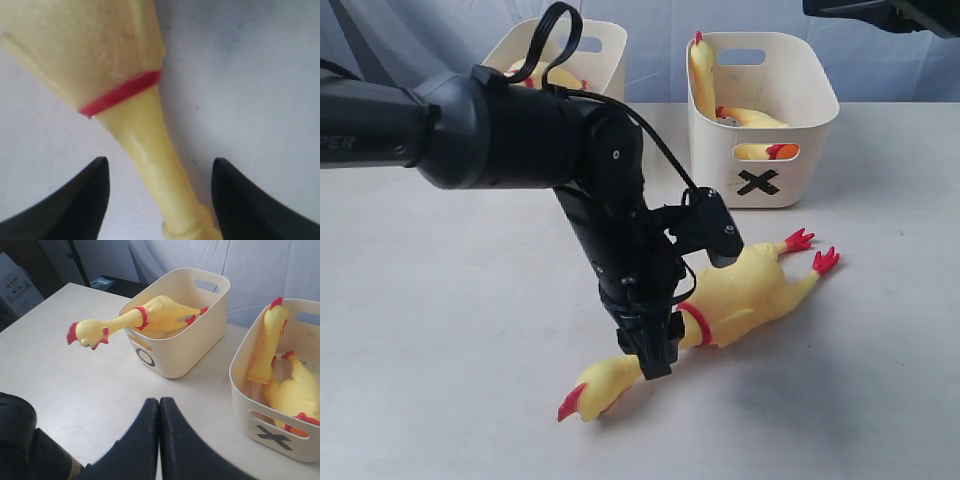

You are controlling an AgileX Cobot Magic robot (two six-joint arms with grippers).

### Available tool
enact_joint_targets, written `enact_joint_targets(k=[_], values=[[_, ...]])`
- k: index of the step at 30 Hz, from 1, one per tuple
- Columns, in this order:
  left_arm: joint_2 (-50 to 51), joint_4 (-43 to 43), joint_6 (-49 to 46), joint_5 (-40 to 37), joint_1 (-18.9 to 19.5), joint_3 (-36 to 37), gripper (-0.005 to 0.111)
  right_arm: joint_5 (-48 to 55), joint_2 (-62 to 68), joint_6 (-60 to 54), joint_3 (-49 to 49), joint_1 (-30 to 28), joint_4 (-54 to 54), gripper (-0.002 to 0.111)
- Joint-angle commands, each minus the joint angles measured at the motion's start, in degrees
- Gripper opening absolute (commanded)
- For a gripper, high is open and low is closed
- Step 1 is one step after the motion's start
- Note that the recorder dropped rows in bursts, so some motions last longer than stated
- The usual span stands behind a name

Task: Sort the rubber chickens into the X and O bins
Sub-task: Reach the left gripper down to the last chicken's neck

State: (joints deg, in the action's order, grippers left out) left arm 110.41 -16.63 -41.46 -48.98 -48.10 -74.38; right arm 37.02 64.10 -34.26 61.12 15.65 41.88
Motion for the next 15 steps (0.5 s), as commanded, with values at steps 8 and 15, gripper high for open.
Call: enact_joint_targets(k=[8,15], values=[[3.27,-0.24,3.76,0.19,-0.39,1.52,0.057,-0.18,-0.53,-0.2,-0.31,-0.16,-0.47,0.0],[3.93,-0.51,4.0,0.07,-0.39,2.17,0.051,-0.29,-0.53,-0.2,-0.31,-0.16,-0.46,0.0]])
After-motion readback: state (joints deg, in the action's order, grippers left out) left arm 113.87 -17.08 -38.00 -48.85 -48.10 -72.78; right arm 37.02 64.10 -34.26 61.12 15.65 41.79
